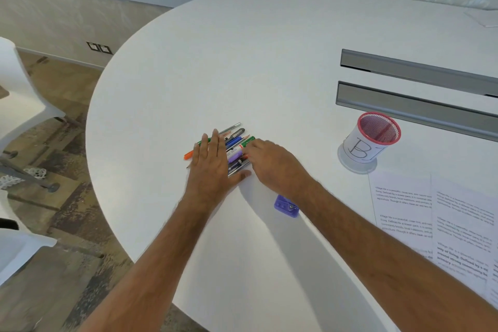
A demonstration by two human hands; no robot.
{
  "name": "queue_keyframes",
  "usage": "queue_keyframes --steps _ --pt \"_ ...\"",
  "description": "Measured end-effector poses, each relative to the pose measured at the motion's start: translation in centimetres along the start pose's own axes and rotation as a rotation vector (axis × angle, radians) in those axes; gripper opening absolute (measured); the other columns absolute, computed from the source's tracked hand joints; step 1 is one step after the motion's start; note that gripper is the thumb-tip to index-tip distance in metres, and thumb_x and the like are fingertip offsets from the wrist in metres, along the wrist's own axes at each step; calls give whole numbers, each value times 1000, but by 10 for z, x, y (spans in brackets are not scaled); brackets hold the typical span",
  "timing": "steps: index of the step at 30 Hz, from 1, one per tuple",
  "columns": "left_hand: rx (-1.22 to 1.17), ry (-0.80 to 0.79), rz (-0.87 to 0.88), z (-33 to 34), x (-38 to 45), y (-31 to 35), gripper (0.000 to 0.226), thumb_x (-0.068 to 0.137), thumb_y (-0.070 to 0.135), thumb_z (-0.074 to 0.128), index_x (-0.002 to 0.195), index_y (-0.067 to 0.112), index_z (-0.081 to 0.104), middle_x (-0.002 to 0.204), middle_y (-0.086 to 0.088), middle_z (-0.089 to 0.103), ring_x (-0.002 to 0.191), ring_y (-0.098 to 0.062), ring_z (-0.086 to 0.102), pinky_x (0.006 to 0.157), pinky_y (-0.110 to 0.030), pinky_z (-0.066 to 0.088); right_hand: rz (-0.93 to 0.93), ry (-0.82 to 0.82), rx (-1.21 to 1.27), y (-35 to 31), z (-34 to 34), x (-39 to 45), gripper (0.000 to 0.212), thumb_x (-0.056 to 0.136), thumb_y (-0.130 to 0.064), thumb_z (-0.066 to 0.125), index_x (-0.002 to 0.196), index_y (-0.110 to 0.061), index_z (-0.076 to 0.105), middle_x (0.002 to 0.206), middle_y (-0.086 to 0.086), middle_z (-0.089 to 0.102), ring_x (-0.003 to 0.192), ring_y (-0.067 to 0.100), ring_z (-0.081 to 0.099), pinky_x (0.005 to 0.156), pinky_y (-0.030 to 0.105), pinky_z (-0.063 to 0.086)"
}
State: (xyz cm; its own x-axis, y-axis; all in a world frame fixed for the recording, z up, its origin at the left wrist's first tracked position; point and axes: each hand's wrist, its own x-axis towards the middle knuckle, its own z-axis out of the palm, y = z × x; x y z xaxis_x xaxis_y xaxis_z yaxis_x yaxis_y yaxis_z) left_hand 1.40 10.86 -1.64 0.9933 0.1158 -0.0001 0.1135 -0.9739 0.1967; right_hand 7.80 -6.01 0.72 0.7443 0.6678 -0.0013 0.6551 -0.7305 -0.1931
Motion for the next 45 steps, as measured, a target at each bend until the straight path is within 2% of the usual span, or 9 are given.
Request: queue_keyframes --steps 3,6,9,12,23,28,33,39,45 --pt "32 -13 -26 3 5 3 110 95 78 36 167 3 1 177 -16 -3 162 -39 -3 131 -52 0 -18 -104 -14 -6 4 -7 54 109 -15 41 163 -12 34 172 9 32 155 25 35 122 36 33" --pt "35 -20 -39 7 8 2 105 97 75 34 167 4 2 177 -14 -3 162 -41 -4 131 -55 0 -33 -187 -54 -11 8 -8 58 110 -12 36 166 -12 22 177 7 15 162 25 20 123 39 32" --pt "80 -22 -58 11 10 -3 99 98 72 28 168 6 4 178 -11 1 162 -41 -1 130 -56 0 -22 -220 -54 -15 12 -2 61 110 -9 37 167 -11 17 177 8 9 163 26 14 123 42 34" --pt "125 -36 -56 11 13 -9 94 100 69 23 168 8 6 178 -10 5 162 -40 2 130 -57 2 -25 -218 -48 -18 15 4 61 109 -8 36 167 -9 17 177 10 9 163 27 13 124 41 32" --pt "94 -54 -72 3 24 -29 93 102 66 35 167 5 11 177 -13 12 162 -42 6 129 -58 5 -47 -203 0 -27 14 24 58 111 -9 35 166 -8 19 177 12 12 163 29 13 129 41 17" --pt "61 -36 -39 -6 23 -25 92 103 66 38 168 7 10 177 -11 9 163 -38 4 131 -55 2 -38 -85 -5 -22 4 5 53 114 -21 33 165 -10 26 176 11 18 163 29 14 129 43 15" --pt "-24 0 -5 -20 17 -1 97 94 70 15 168 8 7 178 -9 5 163 -33 -1 132 -49 -1 65 47 86 -10 -14 -38 57 115 -38 29 164 -10 31 174 9 27 162 28 19 130 43 10" --pt "-131 87 123 -23 1 46 89 100 64 20 167 5 17 176 -10 15 163 -32 7 132 -47 3 228 129 140 18 -30 -98 56 113 -40 35 162 -12 37 168 5 40 155 26 34 131 43 12" --pt "-117 77 249 -16 -13 98 89 102 67 21 167 6 16 176 -9 14 163 -31 6 131 -45 2 382 160 167 56 -35 -162 57 113 -42 34 163 -14 35 170 3 36 158 24 29 132 42 12"
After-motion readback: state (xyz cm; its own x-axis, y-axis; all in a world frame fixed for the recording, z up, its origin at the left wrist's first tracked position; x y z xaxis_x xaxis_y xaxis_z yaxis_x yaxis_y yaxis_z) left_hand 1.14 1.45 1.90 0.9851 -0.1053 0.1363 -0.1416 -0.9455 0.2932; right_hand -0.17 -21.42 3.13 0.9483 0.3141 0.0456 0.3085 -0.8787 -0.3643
